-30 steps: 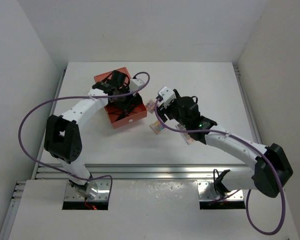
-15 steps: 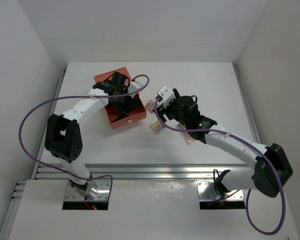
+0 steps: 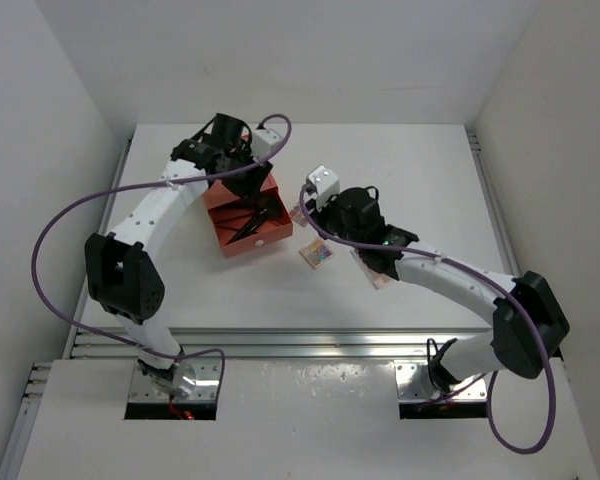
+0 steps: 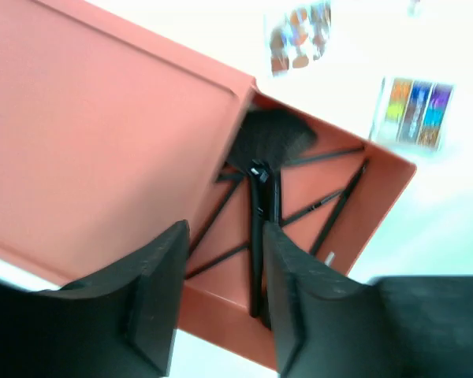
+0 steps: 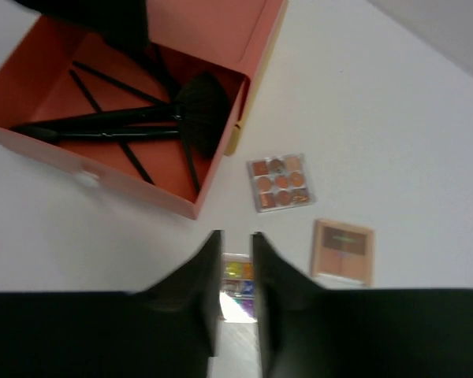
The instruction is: Organize the makeup
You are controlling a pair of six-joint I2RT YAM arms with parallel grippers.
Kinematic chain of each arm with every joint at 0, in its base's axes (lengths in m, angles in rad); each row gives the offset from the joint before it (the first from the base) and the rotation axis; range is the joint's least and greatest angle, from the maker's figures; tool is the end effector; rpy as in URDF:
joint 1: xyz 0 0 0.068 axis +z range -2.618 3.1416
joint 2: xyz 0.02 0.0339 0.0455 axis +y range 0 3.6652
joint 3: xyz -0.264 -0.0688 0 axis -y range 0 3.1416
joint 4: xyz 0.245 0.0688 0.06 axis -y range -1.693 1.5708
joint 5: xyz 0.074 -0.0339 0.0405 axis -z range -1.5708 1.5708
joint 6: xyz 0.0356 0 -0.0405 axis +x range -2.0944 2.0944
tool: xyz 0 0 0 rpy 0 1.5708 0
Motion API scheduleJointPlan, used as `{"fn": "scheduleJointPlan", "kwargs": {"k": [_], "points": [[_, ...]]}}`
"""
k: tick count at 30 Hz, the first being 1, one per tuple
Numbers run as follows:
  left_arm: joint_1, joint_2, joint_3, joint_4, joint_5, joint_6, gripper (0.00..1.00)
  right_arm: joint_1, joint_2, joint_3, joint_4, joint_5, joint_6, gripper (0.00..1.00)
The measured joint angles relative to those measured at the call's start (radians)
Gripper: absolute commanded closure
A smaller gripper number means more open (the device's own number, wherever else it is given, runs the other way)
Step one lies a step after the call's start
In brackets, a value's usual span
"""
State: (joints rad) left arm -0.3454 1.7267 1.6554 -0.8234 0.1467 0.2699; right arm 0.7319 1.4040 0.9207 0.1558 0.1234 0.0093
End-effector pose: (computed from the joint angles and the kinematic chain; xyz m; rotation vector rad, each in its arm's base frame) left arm 0.3539 -0.1329 0.3315 0.8066 2.3284 -0.2136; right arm 0.2443 0.2136 0.2779 -0.5969 1.8190 0.3861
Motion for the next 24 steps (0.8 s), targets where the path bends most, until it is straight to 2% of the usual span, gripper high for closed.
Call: {"fn": "scheduleJointPlan", "kwargs": {"k": [3,8,13,19,24], "points": [[0.039,0.000,0.071,-0.002,0.038,-0.023,0.53,0.034,0.064,0.002,0.044,-0.005,0.090,1.00],[0.140,0.004,0.132,0.029,0.040,-0.074,0.53,0.077,0.176,0.002,0.104,-0.023,0.184,1.00],[0.227,0.090,0.171,0.065,0.019,-0.119,0.53,0.089,0.286,0.002,0.167,-0.052,0.276,1.00],[0.247,0.224,0.159,0.089,-0.013,-0.135,0.54,0.089,0.396,0.014,0.276,-0.068,0.334,1.00],[0.249,0.226,0.136,0.138,-0.016,-0.142,0.55,0.089,0.509,0.129,0.301,-0.074,0.351,1.00]]}}
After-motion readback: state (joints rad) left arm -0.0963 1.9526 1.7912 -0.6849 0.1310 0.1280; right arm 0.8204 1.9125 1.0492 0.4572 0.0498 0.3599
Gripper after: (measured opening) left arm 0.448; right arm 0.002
